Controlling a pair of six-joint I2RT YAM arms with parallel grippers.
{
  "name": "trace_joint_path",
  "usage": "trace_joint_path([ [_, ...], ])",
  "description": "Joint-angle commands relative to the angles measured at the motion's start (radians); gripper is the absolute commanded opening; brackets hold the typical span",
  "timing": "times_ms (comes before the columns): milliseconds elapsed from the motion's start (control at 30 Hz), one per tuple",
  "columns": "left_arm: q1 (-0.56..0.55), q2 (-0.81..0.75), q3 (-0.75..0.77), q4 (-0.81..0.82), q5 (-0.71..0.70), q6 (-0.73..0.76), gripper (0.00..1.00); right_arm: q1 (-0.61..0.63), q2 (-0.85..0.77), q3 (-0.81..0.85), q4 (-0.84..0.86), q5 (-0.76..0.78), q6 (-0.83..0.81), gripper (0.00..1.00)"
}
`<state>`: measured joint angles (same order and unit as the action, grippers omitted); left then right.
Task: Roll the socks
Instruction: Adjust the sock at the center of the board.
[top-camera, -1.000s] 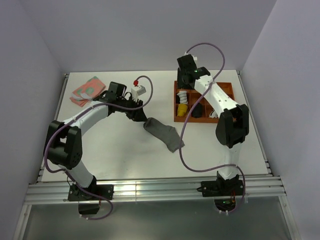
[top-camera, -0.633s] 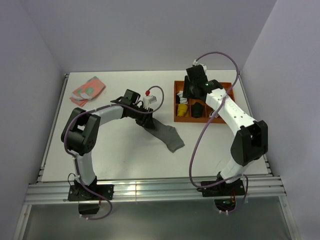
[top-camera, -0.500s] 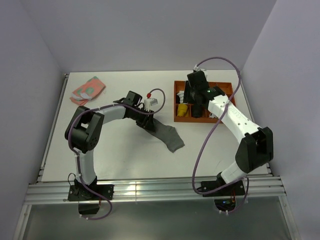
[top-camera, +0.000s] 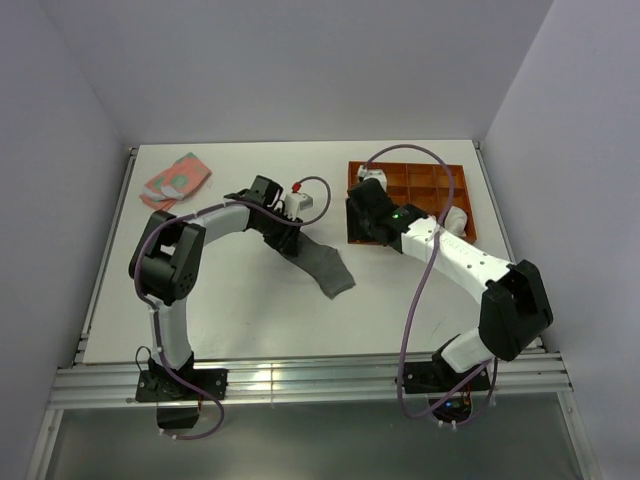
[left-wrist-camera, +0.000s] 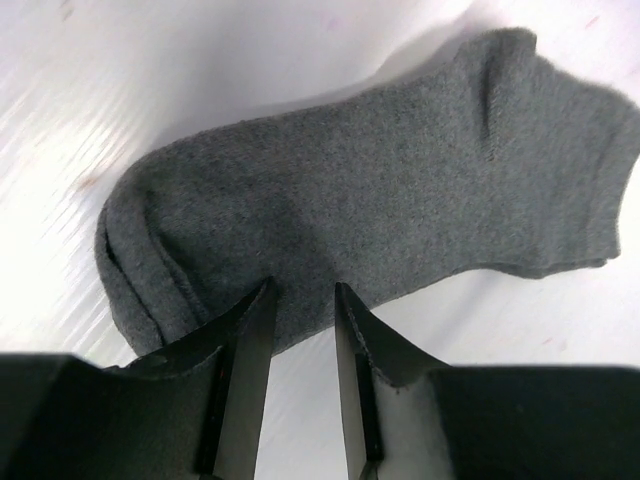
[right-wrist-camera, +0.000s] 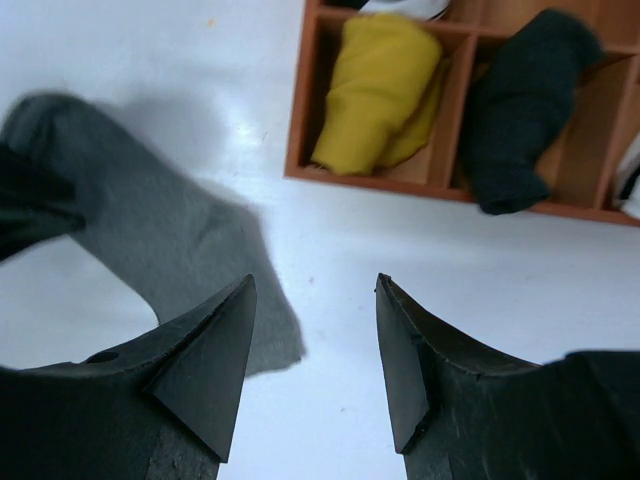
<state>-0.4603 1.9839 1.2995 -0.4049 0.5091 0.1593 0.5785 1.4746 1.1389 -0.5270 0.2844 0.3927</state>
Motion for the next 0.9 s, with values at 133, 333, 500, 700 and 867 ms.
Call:
trace_joint_path([
  [133,0.060,-0.030,-0.011,-0.232,-0.173,0.247,0.36,0.118,-0.001,-0.047,0.084,0.019,0.003,0.59],
  [333,0.084,-0.076,-0.049,-0.273,-0.153,0.358,0.36,0.213,0.156,-0.019,0.130,0.021,0.017,0.56],
  [500,0.104,-0.085,-0.055,-0.282,-0.116,0.365,0.36,0.234,0.292,0.019,0.188,-0.002,0.057,0.48],
  [700,0.127,-0.077,-0.049,-0.290,-0.090,0.355,0.36,0.291,0.380,0.051,0.214,-0.028,0.067,0.45],
  [867,0.141,-0.071,-0.043,-0.292,-0.070,0.352,0.36,0.359,0.408,0.029,0.183,0.013,0.123,0.44],
])
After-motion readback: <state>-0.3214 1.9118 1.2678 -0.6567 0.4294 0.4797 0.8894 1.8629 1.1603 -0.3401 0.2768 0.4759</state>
